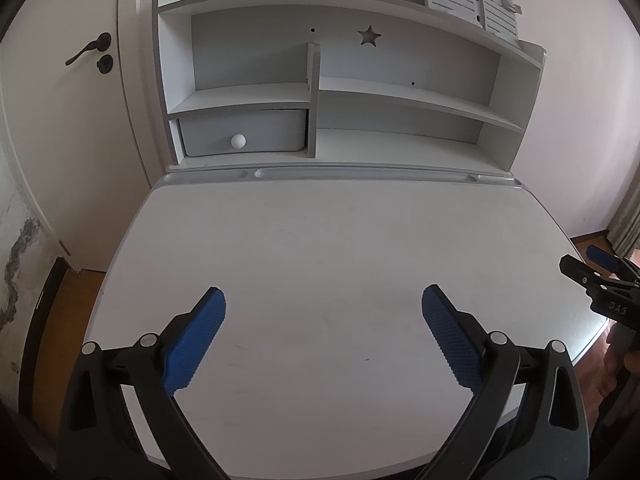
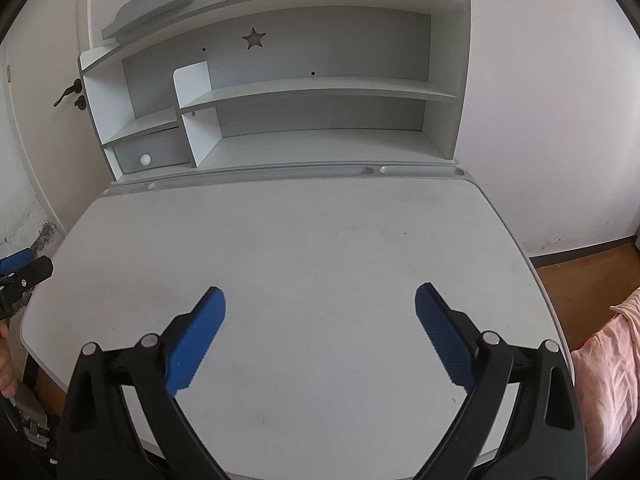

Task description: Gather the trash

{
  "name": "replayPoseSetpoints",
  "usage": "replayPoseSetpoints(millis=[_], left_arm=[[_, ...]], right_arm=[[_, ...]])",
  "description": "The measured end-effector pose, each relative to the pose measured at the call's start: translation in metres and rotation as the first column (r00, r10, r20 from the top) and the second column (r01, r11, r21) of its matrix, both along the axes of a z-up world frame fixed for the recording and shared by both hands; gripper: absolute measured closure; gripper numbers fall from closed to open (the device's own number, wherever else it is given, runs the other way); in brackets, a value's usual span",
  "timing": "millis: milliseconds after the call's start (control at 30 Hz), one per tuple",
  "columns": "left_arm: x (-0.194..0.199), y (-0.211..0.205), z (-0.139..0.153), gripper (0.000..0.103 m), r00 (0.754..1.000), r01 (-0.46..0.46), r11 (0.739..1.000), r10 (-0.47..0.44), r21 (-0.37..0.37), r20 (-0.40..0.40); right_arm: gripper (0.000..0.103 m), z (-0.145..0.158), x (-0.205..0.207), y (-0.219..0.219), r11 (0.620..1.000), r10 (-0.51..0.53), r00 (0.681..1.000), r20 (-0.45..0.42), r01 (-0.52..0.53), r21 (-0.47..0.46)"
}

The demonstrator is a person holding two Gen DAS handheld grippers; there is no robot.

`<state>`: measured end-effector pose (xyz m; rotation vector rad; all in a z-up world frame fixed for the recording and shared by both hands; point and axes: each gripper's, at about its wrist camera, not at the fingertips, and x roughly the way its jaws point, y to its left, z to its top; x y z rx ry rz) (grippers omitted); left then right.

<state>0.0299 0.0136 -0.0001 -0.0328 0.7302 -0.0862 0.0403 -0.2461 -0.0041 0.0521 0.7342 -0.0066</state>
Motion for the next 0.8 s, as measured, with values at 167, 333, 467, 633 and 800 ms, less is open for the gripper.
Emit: replayPoseSetpoints(millis=[167,333,467,633,800], left_arm=[[-0.0001,-0.0022,-0.0011,0.007,1.000,0.002,1.000,-0.002,0.004,-0.002],[0.0000,-0.0029,-0.0018,0.007,1.000,0.002,1.000,-0.002,0.005,-0.005],[0.0007,-0.0029,-0.0028,0.007,1.000,0.005,1.000,-0.005,0.007,-0.005],[0.0014,-0.0032,-0.0040,0.007,1.000,0.008,1.000,-0.008,0.009,-0.008],[0.0034,-0.0029,-0.0051,0.007,1.000,0.009,1.000,-0.009,0.011,-0.013]], right_arm=[[0.011,-0.0003,-0.0005,0.0000,1.000,0.000,1.000,0.002,0.000,0.000],[0.010,-0.0006,-0.0006,0.0000,1.000,-0.001,1.000,0.003,0.001,0.000],[0.010,-0.0001,-0.0012,-0.0007,1.000,0.001,1.000,0.003,-0.001,0.000],[0.010,-0.0002,-0.0014,-0.0011,1.000,0.002,1.000,0.003,-0.002,0.000],[0.010,0.0001,-0.0007,-0.0006,1.000,0.000,1.000,0.002,0.000,-0.001]])
